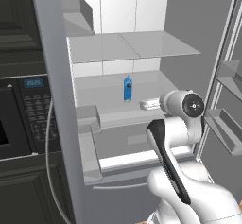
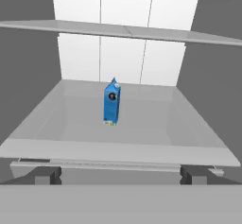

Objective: Take a sugar cube from the saucer and place it inside the coffee. Then, grab milk from the fridge and place it next to the coffee on the counter to sweeten the coffee.

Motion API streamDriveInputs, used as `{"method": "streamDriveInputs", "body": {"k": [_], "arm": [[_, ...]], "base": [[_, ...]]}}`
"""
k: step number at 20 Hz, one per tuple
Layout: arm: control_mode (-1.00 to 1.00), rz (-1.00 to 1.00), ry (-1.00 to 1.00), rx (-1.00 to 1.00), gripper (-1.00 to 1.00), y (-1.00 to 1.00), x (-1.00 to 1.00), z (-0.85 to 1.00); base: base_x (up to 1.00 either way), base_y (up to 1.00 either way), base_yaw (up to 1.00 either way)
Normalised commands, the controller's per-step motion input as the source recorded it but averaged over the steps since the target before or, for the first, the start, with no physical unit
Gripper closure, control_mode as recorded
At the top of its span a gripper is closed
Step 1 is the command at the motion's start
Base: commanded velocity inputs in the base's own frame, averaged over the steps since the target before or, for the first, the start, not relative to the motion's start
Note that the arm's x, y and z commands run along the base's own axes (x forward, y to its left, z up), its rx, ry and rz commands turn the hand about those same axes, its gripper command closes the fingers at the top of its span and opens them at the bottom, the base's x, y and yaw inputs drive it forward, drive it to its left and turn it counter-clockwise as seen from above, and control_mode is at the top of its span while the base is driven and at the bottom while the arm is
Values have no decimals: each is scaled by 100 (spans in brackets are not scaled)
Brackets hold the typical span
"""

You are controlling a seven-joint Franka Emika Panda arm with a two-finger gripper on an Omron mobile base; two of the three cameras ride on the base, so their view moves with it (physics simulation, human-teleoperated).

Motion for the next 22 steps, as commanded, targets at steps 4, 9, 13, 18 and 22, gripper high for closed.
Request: {"method": "streamDriveInputs", "body": {"k": [4,9,13,18,22], "arm": [[-100,0,-3,0,-100,0,43,-3],[-100,0,-4,0,-100,0,50,0],[-100,-6,0,0,-100,8,48,0],[-100,-12,0,0,-100,10,44,0],[-100,-12,0,0,-100,14,46,0]], "base": [[0,0,0],[0,0,0],[0,0,0],[0,0,0],[0,0,0]]}}
